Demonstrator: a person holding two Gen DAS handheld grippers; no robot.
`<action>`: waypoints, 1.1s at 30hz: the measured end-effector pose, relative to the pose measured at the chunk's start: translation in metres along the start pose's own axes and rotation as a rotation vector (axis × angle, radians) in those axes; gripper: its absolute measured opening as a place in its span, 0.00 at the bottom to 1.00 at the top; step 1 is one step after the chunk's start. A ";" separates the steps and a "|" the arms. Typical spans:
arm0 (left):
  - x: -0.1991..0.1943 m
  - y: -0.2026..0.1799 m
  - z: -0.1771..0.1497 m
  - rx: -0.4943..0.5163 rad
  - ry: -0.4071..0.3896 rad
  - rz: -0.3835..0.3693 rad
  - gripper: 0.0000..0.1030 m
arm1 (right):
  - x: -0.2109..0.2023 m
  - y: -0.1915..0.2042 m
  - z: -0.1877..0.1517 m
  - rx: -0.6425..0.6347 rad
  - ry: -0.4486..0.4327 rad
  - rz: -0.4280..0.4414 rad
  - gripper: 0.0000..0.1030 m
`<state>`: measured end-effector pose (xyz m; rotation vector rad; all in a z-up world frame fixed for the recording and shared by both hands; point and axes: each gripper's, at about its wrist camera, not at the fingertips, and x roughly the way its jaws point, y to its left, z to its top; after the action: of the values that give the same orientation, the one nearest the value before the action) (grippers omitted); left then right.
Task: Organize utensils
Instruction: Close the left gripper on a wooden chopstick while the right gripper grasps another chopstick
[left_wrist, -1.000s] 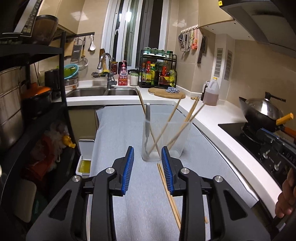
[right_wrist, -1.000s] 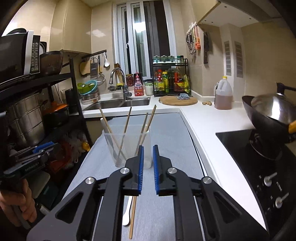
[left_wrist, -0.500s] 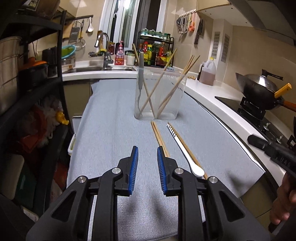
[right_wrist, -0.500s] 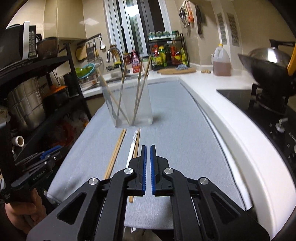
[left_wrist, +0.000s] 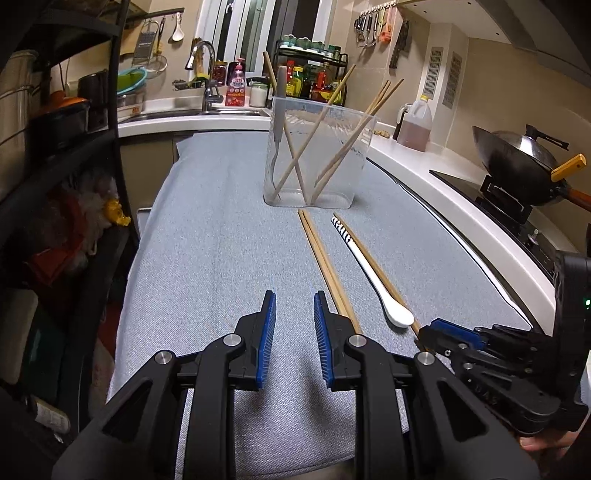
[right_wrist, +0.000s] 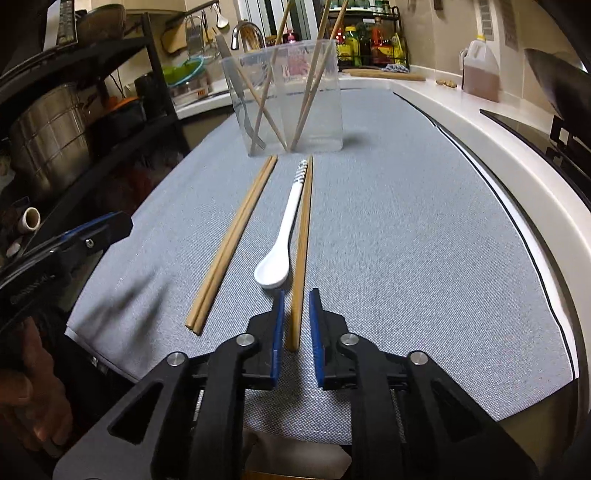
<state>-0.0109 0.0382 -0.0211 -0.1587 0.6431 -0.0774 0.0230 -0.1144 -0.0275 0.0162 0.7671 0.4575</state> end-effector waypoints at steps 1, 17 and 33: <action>0.001 0.000 0.000 -0.003 0.006 -0.001 0.21 | 0.002 0.001 -0.001 -0.003 0.006 -0.001 0.17; 0.034 -0.032 -0.017 0.009 0.121 -0.068 0.21 | -0.006 -0.011 -0.011 0.000 -0.015 -0.046 0.06; 0.042 -0.047 -0.020 0.089 0.158 -0.001 0.21 | -0.008 -0.012 -0.012 -0.007 -0.008 -0.045 0.07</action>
<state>0.0099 -0.0154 -0.0539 -0.0671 0.7961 -0.1202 0.0141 -0.1303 -0.0331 -0.0054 0.7561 0.4169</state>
